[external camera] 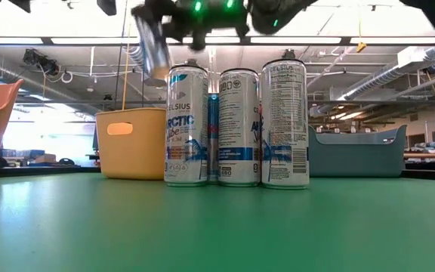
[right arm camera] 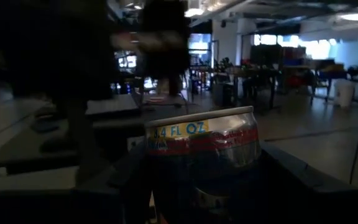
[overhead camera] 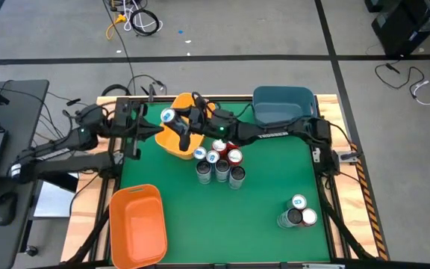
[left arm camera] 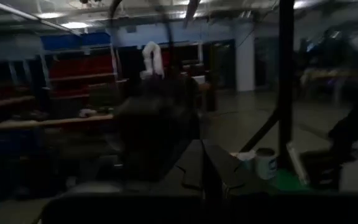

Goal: Sort soda cans
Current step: Put the blue soda can into the yellow bin

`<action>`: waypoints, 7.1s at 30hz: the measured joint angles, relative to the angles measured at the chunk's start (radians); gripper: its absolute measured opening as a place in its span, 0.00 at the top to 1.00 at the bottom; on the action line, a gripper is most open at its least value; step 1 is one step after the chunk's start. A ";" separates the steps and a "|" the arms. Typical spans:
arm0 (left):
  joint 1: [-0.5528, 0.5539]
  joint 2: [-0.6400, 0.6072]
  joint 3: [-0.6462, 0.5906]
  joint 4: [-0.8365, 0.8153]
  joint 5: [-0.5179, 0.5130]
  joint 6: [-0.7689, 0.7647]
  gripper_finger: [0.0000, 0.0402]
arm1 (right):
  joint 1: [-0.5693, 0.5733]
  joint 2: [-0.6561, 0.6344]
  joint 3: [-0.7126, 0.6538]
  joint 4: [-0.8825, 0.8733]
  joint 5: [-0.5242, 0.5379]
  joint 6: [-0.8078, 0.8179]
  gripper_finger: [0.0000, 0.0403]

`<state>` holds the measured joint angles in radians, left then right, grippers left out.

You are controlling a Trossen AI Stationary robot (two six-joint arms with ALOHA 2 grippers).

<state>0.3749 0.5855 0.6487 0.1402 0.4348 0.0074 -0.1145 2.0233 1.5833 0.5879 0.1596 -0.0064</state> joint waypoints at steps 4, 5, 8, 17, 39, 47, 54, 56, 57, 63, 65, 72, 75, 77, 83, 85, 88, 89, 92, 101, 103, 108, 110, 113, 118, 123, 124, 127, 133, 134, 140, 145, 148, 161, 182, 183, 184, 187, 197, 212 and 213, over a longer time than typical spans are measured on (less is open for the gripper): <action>0.076 0.021 0.000 0.126 0.104 -0.092 1.00 | 0.030 -0.140 0.000 -0.123 0.055 -0.053 0.43; 0.085 0.021 0.000 0.150 0.117 -0.094 1.00 | 0.036 -0.176 0.001 -0.140 0.065 -0.061 0.43; 0.090 0.023 0.000 0.195 0.136 -0.110 0.99 | 0.056 -0.266 0.002 -0.174 0.078 -0.068 0.43; 0.055 0.120 0.000 0.255 0.146 -0.170 0.78 | 0.123 -0.303 0.002 -0.165 0.050 -0.065 0.43; -0.054 0.240 0.021 0.246 -0.046 -0.009 0.19 | 0.134 -0.274 -0.012 -0.123 0.047 0.060 0.42; -0.066 0.346 0.121 0.228 0.024 -0.071 0.12 | 0.135 -0.273 -0.018 -0.128 0.047 0.066 0.42; -0.095 0.453 0.187 0.236 0.064 -0.098 0.10 | 0.134 -0.273 -0.018 -0.149 0.050 0.050 0.42; -0.098 0.473 0.206 0.239 0.073 -0.098 0.10 | 0.135 -0.273 -0.018 -0.155 0.051 0.050 0.42; -0.098 0.480 0.214 0.239 0.073 -0.098 0.10 | 0.135 -0.273 -0.018 -0.155 0.052 0.050 0.42; -0.097 0.499 0.256 0.236 0.052 -0.098 0.11 | 0.134 -0.274 -0.018 -0.174 0.065 0.031 0.42; -0.094 0.501 0.261 0.232 0.041 -0.098 0.14 | 0.134 -0.274 -0.018 -0.187 0.083 0.028 0.42; -0.062 0.504 0.268 0.216 0.035 -0.072 0.36 | 0.127 -0.275 -0.018 -0.204 0.087 0.011 0.42; -0.039 0.509 0.269 0.218 0.054 -0.061 0.46 | 0.116 -0.275 -0.018 -0.217 0.084 0.016 0.40; -0.019 0.510 0.269 0.201 0.085 -0.065 0.46 | 0.104 -0.275 -0.017 -0.246 0.081 0.033 0.37; 0.035 0.510 0.269 0.110 0.096 -0.042 0.46 | 0.053 -0.281 -0.018 -0.362 0.079 0.051 0.27; 0.059 0.510 0.269 0.091 0.093 -0.041 0.46 | 0.035 -0.291 -0.018 -0.394 0.078 0.043 0.24; 0.096 0.510 0.269 0.069 0.091 -0.022 0.46 | 0.005 -0.306 -0.018 -0.422 0.068 0.004 0.20; 0.109 0.510 0.270 0.059 0.088 -0.008 0.46 | -0.003 -0.308 -0.017 -0.430 0.064 -0.004 0.19; 0.148 0.510 0.270 0.035 0.090 0.005 0.46 | -0.026 -0.315 0.020 -0.511 0.052 -0.029 0.17; 0.200 0.508 0.269 -0.083 0.107 0.130 0.46 | -0.036 -0.309 0.139 -0.653 0.008 -0.051 0.17; 0.200 0.508 0.269 -0.090 0.106 0.148 0.46 | -0.038 -0.309 0.139 -0.666 -0.022 -0.033 0.17; 0.200 0.507 0.294 -0.128 0.111 0.178 0.46 | -0.043 -0.309 0.131 -0.671 -0.090 -0.037 0.15; 0.200 0.507 0.303 -0.138 0.121 0.178 0.46 | -0.042 -0.308 0.130 -0.673 -0.079 -0.045 0.15; 0.200 0.507 0.310 -0.136 0.152 0.173 0.46 | -0.044 -0.306 0.130 -0.671 -0.087 -0.059 0.14; 0.196 0.515 0.322 -0.130 0.181 0.141 0.46 | -0.044 -0.259 0.129 -0.628 -0.123 -0.090 0.14; 0.192 0.518 0.323 -0.138 0.197 0.120 0.46 | -0.042 -0.225 0.129 -0.565 -0.130 -0.104 0.15; 0.192 0.518 0.323 -0.146 0.199 0.120 0.46 | -0.040 -0.224 0.129 -0.552 -0.133 -0.108 0.16; 0.193 0.518 0.323 -0.162 0.198 0.121 0.46 | -0.038 -0.224 0.129 -0.528 -0.134 -0.111 0.20; 0.191 0.522 0.323 -0.171 0.208 0.133 0.46 | -0.041 -0.219 0.130 -0.519 -0.180 -0.095 0.31; 0.191 0.522 0.323 -0.172 0.211 0.134 0.46 | -0.041 -0.213 0.131 -0.512 -0.180 -0.088 0.33; 0.189 0.522 0.323 -0.181 0.215 0.138 0.46 | -0.053 -0.161 0.130 -0.510 -0.187 -0.031 0.36; 0.179 0.522 0.322 -0.186 0.212 0.143 0.46 | -0.052 -0.158 0.130 -0.489 -0.189 -0.039 0.37; 0.179 0.522 0.322 -0.184 0.212 0.145 0.46 | -0.047 -0.158 0.130 -0.458 -0.189 -0.042 0.41; 0.178 0.519 0.325 -0.206 0.164 0.191 0.45 | -0.049 -0.158 0.128 -0.439 -0.125 -0.068 0.45; 0.246 0.494 0.312 -0.343 -0.216 0.283 0.35 | -0.182 -0.161 -0.111 -0.204 0.056 0.060 0.45; 0.260 0.491 0.312 -0.338 -0.195 0.284 0.39 | -0.181 -0.161 -0.147 -0.164 0.091 0.059 0.45; 0.273 0.488 0.312 -0.333 -0.168 0.290 0.43 | -0.181 -0.161 -0.179 -0.133 0.122 0.059 0.45; 0.310 0.487 0.312 -0.334 -0.103 0.300 0.57 | -0.188 -0.160 -0.248 -0.089 0.173 0.069 0.45; 0.386 0.487 0.203 -0.149 -0.025 0.294 0.95 | -0.176 -0.072 -0.331 0.090 0.241 0.114 0.45; 0.412 0.488 0.178 -0.139 -0.010 0.299 0.99 | -0.137 0.169 -0.145 0.099 0.347 0.116 0.45; 0.413 0.488 0.178 -0.139 -0.011 0.299 0.99 | -0.136 0.187 -0.117 0.098 0.342 0.117 0.45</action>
<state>0.7879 1.0733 0.8272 0.0014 0.4240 0.3061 -0.2505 2.2107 1.4659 0.6861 0.5018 0.1102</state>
